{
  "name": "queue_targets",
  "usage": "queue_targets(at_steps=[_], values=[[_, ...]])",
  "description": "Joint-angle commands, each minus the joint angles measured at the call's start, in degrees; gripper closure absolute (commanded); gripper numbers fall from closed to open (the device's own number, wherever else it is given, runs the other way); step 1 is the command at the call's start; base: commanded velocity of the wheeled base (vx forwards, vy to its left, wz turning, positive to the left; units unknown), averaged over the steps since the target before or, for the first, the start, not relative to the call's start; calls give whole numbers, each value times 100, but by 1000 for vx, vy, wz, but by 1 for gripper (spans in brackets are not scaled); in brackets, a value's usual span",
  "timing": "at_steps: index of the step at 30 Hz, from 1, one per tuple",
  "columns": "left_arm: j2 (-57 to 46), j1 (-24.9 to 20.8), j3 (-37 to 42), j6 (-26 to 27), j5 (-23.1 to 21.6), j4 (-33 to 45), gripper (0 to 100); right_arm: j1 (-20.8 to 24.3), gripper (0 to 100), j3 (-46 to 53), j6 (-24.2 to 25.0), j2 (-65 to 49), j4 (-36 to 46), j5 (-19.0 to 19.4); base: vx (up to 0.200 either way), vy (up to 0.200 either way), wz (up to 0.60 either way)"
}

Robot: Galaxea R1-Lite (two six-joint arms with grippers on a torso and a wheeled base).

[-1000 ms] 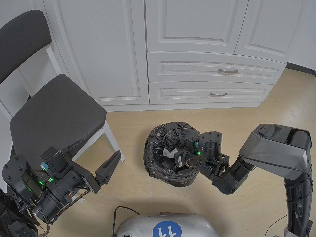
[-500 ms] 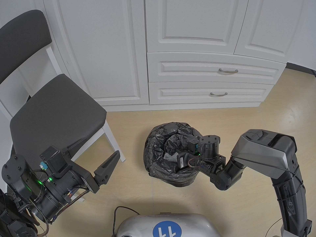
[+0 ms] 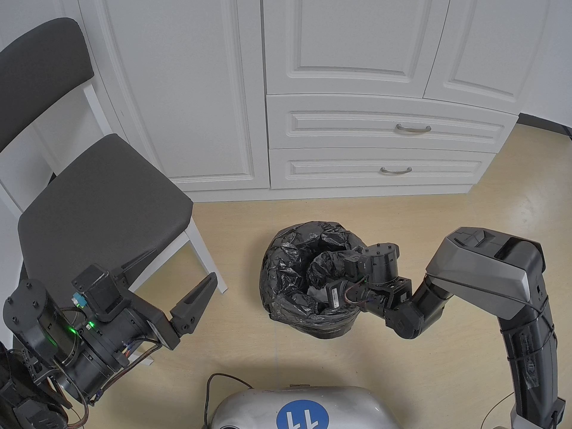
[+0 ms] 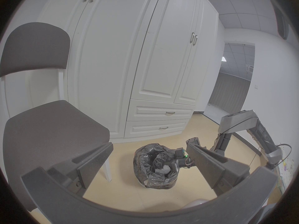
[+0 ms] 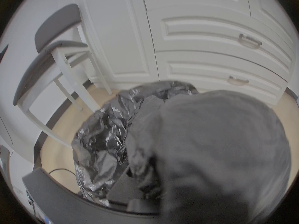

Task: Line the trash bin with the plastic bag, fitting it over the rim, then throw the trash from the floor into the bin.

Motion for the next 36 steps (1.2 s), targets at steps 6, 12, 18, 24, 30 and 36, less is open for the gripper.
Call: queue_targets(at_steps=[6, 12, 18, 24, 30, 36], values=[[51, -2, 9, -1, 4, -4, 0, 132, 100, -567, 183, 229, 595, -472, 0, 0, 0], [60, -2, 9, -1, 4, -4, 0, 140, 100, -629, 183, 352, 586, -472, 0, 0, 0], [77, -2, 9, -1, 4, -4, 0, 158, 100, -822, 245, 572, 560, -472, 0, 0, 0], [77, -2, 17, -1, 4, -4, 0, 202, 100, -981, 385, 757, 560, -534, 0, 0, 0], [86, -2, 9, -10, 4, -4, 0, 211, 100, -1007, 491, 651, 507, -613, 0, 0, 0], [86, -2, 9, -10, 4, -4, 0, 211, 0, -893, 500, 554, 199, -639, 0, 0, 0]])
